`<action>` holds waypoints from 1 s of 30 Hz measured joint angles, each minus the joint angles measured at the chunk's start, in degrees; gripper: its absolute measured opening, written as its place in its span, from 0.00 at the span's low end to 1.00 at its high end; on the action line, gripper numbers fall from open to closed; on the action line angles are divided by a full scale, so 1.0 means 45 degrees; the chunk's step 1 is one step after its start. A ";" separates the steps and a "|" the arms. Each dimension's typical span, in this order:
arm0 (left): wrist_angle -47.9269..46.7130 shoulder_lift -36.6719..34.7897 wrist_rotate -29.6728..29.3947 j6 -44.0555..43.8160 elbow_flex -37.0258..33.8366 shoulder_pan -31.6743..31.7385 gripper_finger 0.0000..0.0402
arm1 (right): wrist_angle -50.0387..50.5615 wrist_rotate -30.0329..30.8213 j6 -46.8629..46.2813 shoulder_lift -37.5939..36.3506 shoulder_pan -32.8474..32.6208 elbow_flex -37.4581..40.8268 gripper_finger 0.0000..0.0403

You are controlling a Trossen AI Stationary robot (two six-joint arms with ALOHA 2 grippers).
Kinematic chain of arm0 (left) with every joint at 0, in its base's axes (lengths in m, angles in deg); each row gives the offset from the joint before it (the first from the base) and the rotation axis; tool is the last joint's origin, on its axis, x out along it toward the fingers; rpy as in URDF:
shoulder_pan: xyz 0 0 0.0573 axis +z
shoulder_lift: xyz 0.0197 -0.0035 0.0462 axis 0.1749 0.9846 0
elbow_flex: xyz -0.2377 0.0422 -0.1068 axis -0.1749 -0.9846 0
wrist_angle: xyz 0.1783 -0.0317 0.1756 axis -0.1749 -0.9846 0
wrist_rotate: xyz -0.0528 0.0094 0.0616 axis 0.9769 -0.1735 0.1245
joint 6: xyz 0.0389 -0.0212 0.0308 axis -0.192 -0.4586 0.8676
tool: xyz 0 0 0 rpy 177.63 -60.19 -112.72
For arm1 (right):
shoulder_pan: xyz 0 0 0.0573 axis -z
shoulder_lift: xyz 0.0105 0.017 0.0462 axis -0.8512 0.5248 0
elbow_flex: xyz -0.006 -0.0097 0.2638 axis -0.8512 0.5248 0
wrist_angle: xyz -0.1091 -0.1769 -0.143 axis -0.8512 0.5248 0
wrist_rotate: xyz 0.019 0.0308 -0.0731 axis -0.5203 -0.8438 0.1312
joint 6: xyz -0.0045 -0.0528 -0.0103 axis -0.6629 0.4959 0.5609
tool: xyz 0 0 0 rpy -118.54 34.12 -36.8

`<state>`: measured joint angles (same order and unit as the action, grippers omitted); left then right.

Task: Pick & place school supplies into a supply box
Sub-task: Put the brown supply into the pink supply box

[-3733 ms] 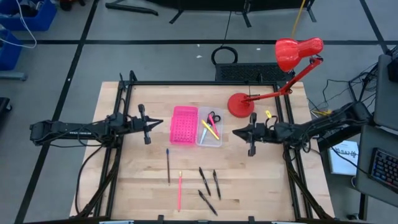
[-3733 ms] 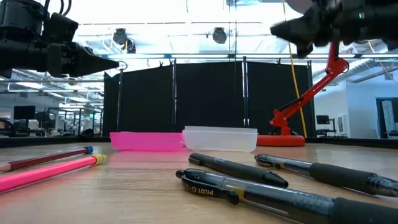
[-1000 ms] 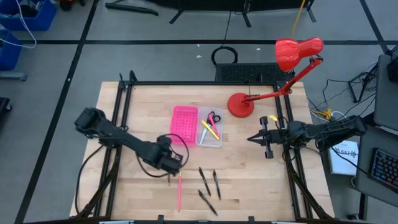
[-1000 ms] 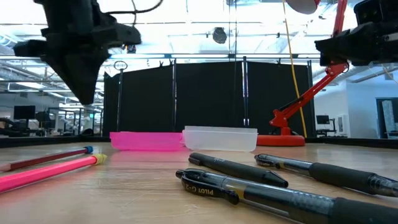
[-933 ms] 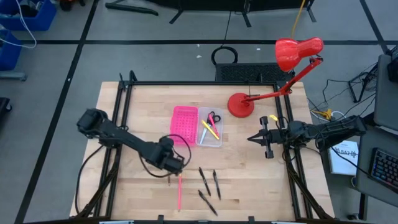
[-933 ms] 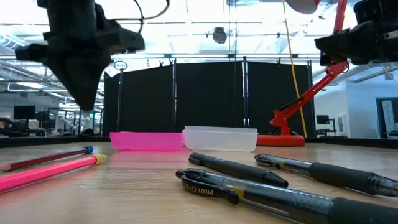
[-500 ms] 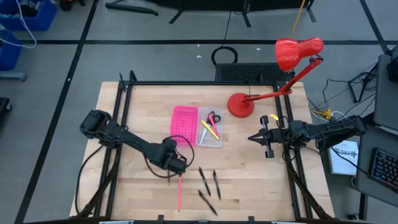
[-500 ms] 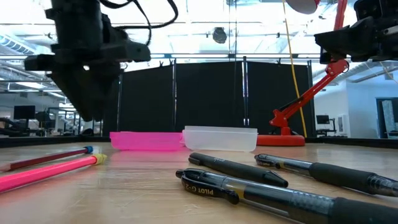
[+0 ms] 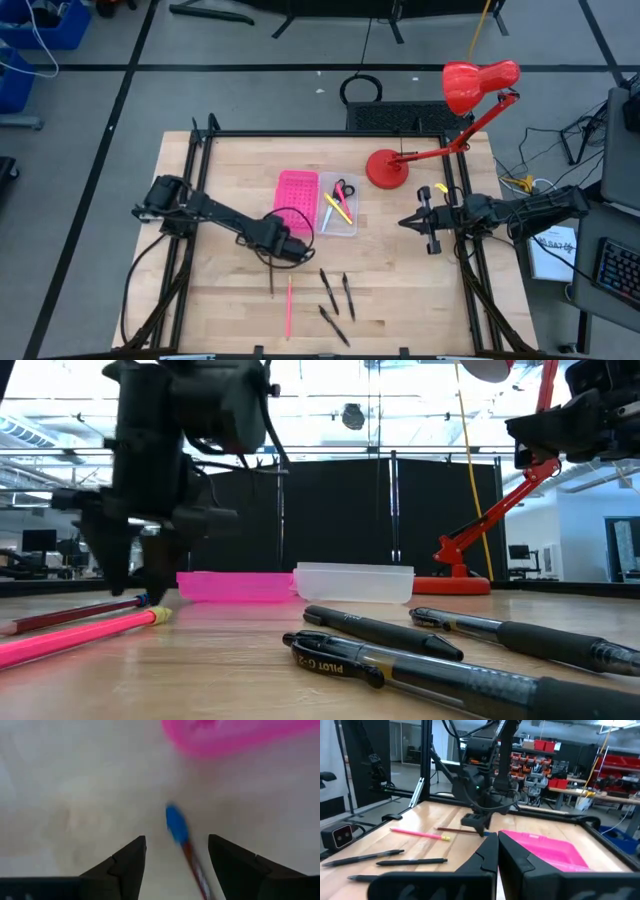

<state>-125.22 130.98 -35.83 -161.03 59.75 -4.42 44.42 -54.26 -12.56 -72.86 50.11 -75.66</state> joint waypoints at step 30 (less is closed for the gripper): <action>0.1276 0.0355 -0.0358 0.0400 -0.0028 0.0009 0.14 | 0.0962 -0.0024 -0.1175 0.0024 -0.0010 0.0000 0.00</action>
<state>-119.48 132.57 -37.44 -159.23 59.62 -4.38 48.76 -54.37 -17.85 -72.75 50.07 -75.66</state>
